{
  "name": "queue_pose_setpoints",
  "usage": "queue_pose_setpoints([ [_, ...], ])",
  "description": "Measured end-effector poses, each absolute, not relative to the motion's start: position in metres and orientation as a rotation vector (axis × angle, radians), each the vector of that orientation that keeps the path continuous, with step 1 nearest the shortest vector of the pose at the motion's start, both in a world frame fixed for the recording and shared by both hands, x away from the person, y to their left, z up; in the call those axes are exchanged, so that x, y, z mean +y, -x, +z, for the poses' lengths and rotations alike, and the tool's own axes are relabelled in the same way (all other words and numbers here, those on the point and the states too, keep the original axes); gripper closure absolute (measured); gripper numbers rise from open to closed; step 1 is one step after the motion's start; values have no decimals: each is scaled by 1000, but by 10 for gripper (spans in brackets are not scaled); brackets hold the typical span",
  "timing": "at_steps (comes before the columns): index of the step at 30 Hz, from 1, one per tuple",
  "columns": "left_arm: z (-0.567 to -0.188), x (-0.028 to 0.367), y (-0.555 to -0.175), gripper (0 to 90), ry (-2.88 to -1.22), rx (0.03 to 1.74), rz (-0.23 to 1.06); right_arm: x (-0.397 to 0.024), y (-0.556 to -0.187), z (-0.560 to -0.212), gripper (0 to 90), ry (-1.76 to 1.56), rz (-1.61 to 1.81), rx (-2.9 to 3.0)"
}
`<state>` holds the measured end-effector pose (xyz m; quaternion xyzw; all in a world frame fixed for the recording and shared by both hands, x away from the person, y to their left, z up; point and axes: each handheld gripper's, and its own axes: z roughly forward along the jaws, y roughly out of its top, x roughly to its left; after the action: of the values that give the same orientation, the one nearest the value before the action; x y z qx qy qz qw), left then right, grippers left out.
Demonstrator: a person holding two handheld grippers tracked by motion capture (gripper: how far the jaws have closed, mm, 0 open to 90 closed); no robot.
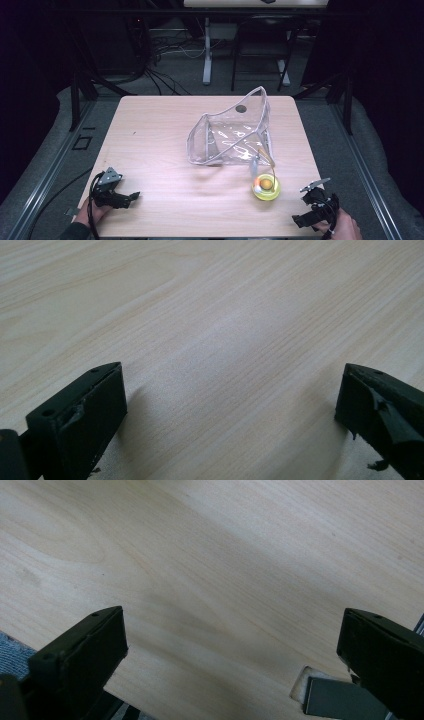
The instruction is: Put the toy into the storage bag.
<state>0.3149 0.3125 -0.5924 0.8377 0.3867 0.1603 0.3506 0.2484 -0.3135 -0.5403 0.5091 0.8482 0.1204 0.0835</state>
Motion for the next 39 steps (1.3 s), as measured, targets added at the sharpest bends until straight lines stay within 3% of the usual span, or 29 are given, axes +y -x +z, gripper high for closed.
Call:
queue_pose_setpoints([
  [25, -592, 312, -315, 0, -2169, 1002, 415, -300, -247, -529, 0, -1486, 365, 2568],
  [39, -593, 312, -315, 0, -2167, 1001, 423, -278, -256, -501, 0, -1391, 435, 2572],
])
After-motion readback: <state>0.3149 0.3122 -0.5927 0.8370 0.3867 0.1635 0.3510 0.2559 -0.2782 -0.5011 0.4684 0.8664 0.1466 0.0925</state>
